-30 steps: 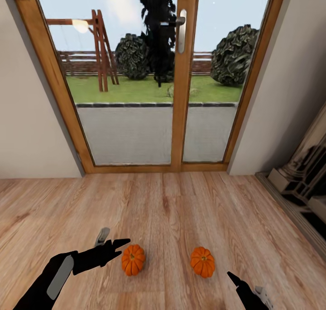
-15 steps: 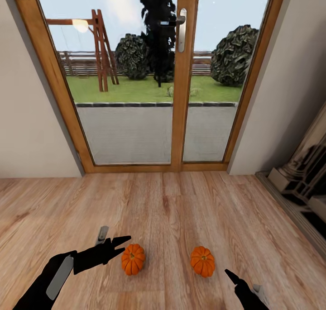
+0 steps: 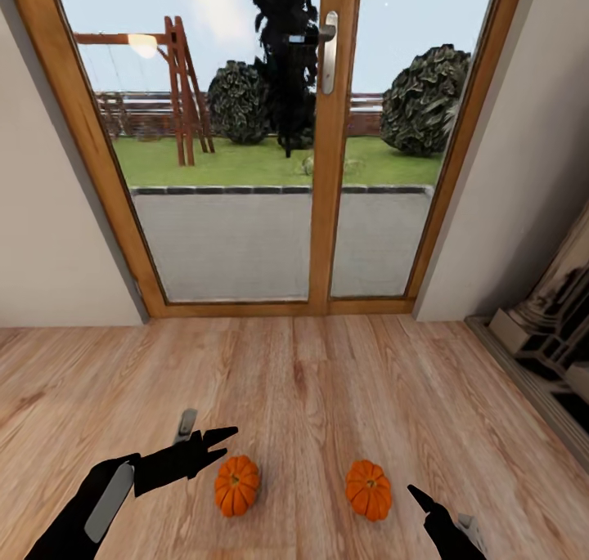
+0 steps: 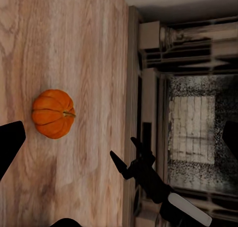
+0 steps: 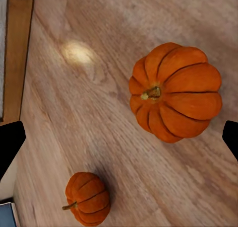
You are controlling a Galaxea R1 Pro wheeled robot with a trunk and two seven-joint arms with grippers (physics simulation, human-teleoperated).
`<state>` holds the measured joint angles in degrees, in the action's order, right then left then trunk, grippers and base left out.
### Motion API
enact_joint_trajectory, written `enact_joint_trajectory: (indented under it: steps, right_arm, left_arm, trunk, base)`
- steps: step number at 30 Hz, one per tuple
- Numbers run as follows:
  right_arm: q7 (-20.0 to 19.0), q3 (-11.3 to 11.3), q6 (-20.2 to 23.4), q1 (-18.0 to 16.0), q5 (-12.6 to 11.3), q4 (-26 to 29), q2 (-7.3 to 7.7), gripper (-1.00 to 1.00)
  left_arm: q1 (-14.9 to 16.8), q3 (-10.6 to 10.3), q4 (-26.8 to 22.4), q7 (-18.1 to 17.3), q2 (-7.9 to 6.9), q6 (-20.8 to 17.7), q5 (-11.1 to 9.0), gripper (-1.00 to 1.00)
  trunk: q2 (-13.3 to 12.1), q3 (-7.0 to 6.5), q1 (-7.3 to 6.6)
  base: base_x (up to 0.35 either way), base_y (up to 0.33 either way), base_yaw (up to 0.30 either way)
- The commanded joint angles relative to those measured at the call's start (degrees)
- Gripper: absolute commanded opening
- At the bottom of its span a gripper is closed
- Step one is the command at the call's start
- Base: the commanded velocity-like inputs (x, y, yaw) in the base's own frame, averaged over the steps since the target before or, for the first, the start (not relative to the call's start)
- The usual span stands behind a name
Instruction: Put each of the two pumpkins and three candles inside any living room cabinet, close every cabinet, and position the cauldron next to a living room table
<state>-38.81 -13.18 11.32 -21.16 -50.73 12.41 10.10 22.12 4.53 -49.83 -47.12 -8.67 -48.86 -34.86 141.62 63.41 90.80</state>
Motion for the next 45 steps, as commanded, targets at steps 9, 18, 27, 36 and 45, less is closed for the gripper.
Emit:
enact_joint_trajectory:
  steps: [9,18,27,36,45]
  right_arm:
    - [0.38,-0.09,0.29,-0.02,-0.53,-0.02,0.01,1.00]
    - [0.50,-0.09,0.31,-0.02,-0.56,-0.02,0.01,1.00]
    - [-0.24,-0.08,0.93,-0.02,-0.44,0.61,0.01,1.00]
    - [-2.71,0.04,0.80,-0.02,-0.26,0.72,0.03,1.00]
    - [-2.81,0.17,0.68,-0.02,-0.20,0.69,0.04,1.00]
  left_arm:
    - [0.02,0.07,-0.38,-0.27,-0.02,-0.21,-0.03,1.00]
    - [0.02,0.36,-0.36,-0.33,-0.03,-0.23,-0.03,1.00]
    - [0.02,0.19,-0.13,-0.34,-0.03,-0.26,-0.03,1.00]
    - [0.02,0.20,0.08,-0.34,-0.03,-0.26,-0.03,1.00]
    - [0.02,0.22,0.08,-0.34,-0.03,-0.27,-0.03,1.00]
  trunk:
    - [0.02,0.05,0.00]
    - [1.65,1.21,0.93]
    - [1.77,3.20,1.16]
    - [1.89,5.20,1.39]
    - [2.01,7.19,1.62]
  base:
    - [0.026,0.005,0.000]
    - [0.000,0.000,0.000]
    - [0.000,0.000,0.000]
    - [0.000,0.000,0.000]
    - [0.000,0.000,0.000]
